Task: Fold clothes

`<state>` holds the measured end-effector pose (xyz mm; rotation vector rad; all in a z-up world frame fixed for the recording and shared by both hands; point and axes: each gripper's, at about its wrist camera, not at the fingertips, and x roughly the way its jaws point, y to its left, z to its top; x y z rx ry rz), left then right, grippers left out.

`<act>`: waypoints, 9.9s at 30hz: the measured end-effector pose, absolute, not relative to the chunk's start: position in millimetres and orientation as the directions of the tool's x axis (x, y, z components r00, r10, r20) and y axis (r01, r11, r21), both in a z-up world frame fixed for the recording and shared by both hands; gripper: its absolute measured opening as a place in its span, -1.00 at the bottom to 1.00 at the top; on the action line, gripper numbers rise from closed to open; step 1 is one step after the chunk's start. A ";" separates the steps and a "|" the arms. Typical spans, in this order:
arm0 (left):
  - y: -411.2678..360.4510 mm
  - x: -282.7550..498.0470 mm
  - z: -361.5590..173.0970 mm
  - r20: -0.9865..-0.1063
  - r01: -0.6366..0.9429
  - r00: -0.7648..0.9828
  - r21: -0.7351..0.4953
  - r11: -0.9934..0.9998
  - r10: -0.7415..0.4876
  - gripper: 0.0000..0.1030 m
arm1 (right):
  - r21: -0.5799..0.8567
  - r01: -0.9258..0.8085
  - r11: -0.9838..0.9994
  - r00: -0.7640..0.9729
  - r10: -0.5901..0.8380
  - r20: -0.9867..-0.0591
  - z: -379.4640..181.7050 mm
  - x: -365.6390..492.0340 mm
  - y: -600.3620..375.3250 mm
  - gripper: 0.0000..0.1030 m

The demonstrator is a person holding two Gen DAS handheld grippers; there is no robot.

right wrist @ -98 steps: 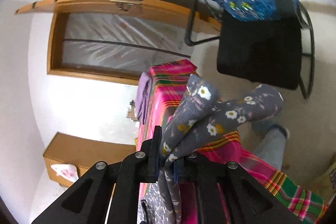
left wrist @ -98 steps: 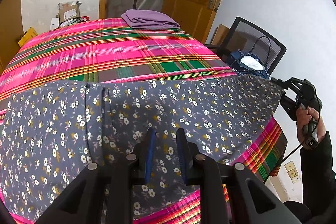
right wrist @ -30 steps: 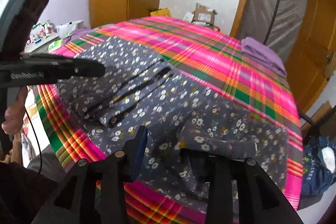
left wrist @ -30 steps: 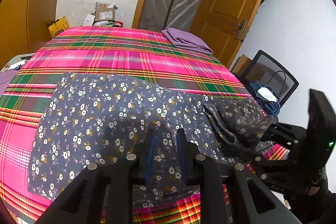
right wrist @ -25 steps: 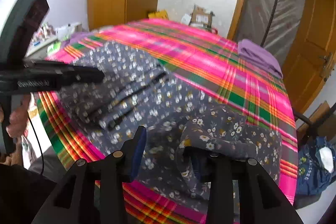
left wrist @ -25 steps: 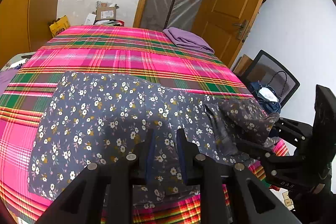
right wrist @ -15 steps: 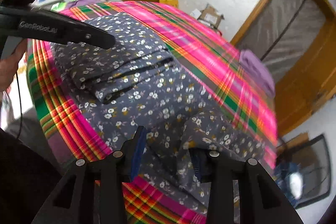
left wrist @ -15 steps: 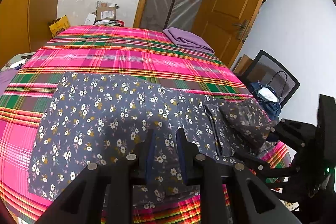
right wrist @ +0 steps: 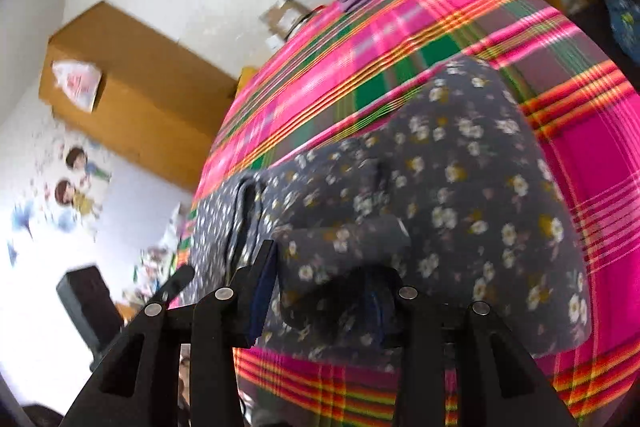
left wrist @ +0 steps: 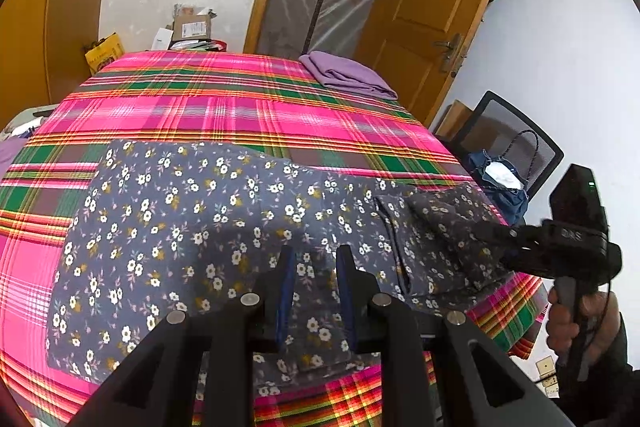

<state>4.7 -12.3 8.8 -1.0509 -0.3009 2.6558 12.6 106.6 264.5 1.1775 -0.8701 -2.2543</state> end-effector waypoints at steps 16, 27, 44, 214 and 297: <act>-7.0 3.6 11.2 -0.644 -0.162 -0.698 -0.287 -0.944 0.315 -0.61 | 0.555 0.437 -0.707 -0.459 -0.706 -0.539 297.5 29.6 40.9 -0.22; 38.4 -12.9 4.0 -0.660 -0.280 -0.625 -0.309 -0.909 0.417 -0.61 | 0.556 0.276 -0.784 -0.593 -0.594 -0.544 288.3 39.8 114.9 -0.21; 71.3 -71.1 -26.6 -0.700 -0.242 -0.544 -0.398 -0.885 0.463 -0.37 | 0.566 0.123 -0.815 -0.683 -0.484 -0.547 277.0 50.8 179.0 -0.21; 64.5 22.1 -13.7 -0.671 -0.409 -0.619 -0.168 -0.897 0.408 -0.88 | 0.506 0.055 -0.861 -0.669 -0.408 -0.621 255.2 73.0 188.2 -0.60; 71.7 -10.2 -27.7 -0.697 -0.257 -0.643 -0.192 -0.947 0.316 -0.61 | 0.564 0.098 -0.820 -0.572 -0.510 -0.642 253.2 65.2 176.3 -0.18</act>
